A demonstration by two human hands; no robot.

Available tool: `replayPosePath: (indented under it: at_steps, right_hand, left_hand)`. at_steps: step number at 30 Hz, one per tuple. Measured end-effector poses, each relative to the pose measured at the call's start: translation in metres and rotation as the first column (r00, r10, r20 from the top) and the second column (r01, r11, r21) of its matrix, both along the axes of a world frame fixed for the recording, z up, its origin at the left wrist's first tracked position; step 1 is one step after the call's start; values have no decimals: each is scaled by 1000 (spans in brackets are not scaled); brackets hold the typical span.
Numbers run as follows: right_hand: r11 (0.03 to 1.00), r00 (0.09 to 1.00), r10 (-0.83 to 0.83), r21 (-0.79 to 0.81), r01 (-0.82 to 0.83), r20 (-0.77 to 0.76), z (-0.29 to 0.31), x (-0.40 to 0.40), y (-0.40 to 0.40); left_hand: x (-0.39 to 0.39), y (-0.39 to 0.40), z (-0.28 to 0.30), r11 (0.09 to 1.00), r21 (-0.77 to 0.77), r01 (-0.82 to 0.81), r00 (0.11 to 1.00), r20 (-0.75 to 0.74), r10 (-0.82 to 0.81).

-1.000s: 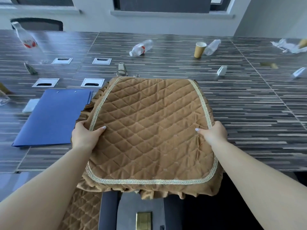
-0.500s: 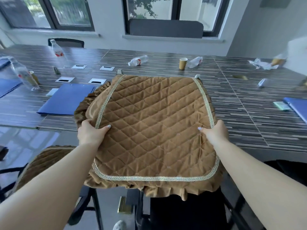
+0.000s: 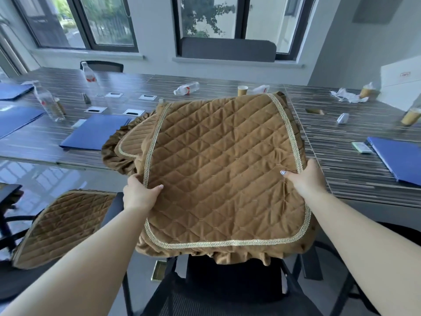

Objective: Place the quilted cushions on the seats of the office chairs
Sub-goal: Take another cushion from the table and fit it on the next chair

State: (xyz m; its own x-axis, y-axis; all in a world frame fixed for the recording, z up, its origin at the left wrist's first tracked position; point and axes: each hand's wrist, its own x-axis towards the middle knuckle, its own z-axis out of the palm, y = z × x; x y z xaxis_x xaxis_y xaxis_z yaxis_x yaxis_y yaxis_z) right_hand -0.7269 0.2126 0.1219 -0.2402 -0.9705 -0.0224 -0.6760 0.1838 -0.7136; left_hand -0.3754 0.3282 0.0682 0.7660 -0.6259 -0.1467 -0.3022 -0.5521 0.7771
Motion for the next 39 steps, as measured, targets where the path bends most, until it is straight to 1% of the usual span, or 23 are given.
replayPosePath:
  at_steps: [3, 5, 8, 10, 12, 13, 15, 17, 19, 21, 22, 23, 24, 26, 27, 29, 30, 31, 33, 34, 36, 37, 39]
  right_hand:
    - [997, 995, 81, -10, -80, 53, 3, 0, 1]
    - [992, 990, 122, -41, -119, 71, 12, -3, -1]
    - [978, 980, 200, -61, -199, 9, 24, -2, -4]
    - [959, 961, 264, -81, -270, -81, 28, 0, -2]
    - [933, 922, 336, -64, -354, -193, 31, 2, 1]
    - [920, 894, 371, -33, -391, -252, 33, 2, 1]
    - [892, 818, 425, 23, -452, -387, 39, 0, 0]
    - [842, 697, 483, 61, -537, -530, 50, -5, -3]
    - [763, 554, 544, 97, -639, -630, 63, -8, -4]
    - [670, 440, 585, 100, -736, -681, 76, -15, -3]
    - [627, 401, 584, 79, -775, -705, 83, -18, -3]
    - [594, 378, 577, 55, -802, -724, 87, -17, -3]
    - [563, 367, 569, 23, -826, -736, 92, -17, -3]
    - [499, 360, 560, -44, -866, -746, 97, -21, -3]
    - [477, 378, 560, -86, -875, -738, 96, -23, -2]
    - [467, 472, 537, -219, -857, -699, 86, -28, -1]
    - [497, 545, 503, -291, -818, -671, 77, -32, 1]
    - [558, 629, 469, -344, -756, -620, 66, -38, 2]
    - [723, 792, 430, -359, -590, -433, 42, -52, 4]
    - [802, 853, 412, -317, -506, -320, 29, -61, 5]
    - [930, 942, 318, -159, -333, -110, 3, -80, 7]
    - [970, 972, 234, -67, -234, -10, -7, -88, 9]
    - [993, 989, 28, 108, -44, 146, -34, -101, 9]
  left_hand:
    - [2, 0, -3, 997, 66, -39, 998, -40, 42]
    - [-1, -9, 1, 995, 101, -15, 996, -85, 24]
    - [-18, -20, 13, 996, 49, 76, 988, -138, -68]
    - [-37, -26, 19, 989, -7, 145, 980, -138, -145]
    - [-60, -30, 28, 974, -46, 220, 972, -79, -223]
    - [-72, -31, 34, 961, -66, 269, 963, -11, -270]
    - [-99, -30, 49, 911, -144, 388, 913, 196, -358]
    - [-125, -30, 69, 833, -221, 507, 817, 433, -382]
    - [-145, -30, 87, 755, -183, 630, 655, 647, -390]
    - [-172, -29, 104, 697, -8, 717, 421, 801, -425]
    - [-186, -30, 112, 690, 119, 714, 317, 824, -470]
    - [-194, -32, 116, 688, 227, 689, 261, 808, -528]
    - [-201, -35, 120, 698, 286, 656, 266, 778, -569]
    - [-212, -38, 126, 746, 269, 609, 365, 740, -565]
    - [-216, -38, 127, 768, 237, 594, 397, 744, -537]
    - [-221, -35, 126, 803, 167, 573, 453, 752, -479]
    - [-222, -32, 125, 821, 128, 556, 494, 743, -451]
    - [-223, -28, 125, 840, 98, 533, 544, 721, -429]
    - [-217, -23, 127, 869, 61, 491, 641, 650, -408]
    - [-212, -20, 129, 873, 34, 487, 693, 594, -410]
    - [-197, -13, 136, 871, -53, 488, 772, 493, -402]
    - [-190, -8, 139, 870, -115, 479, 807, 447, -385]
    - [-174, 0, 143, 871, -250, 424, 878, 350, -327]
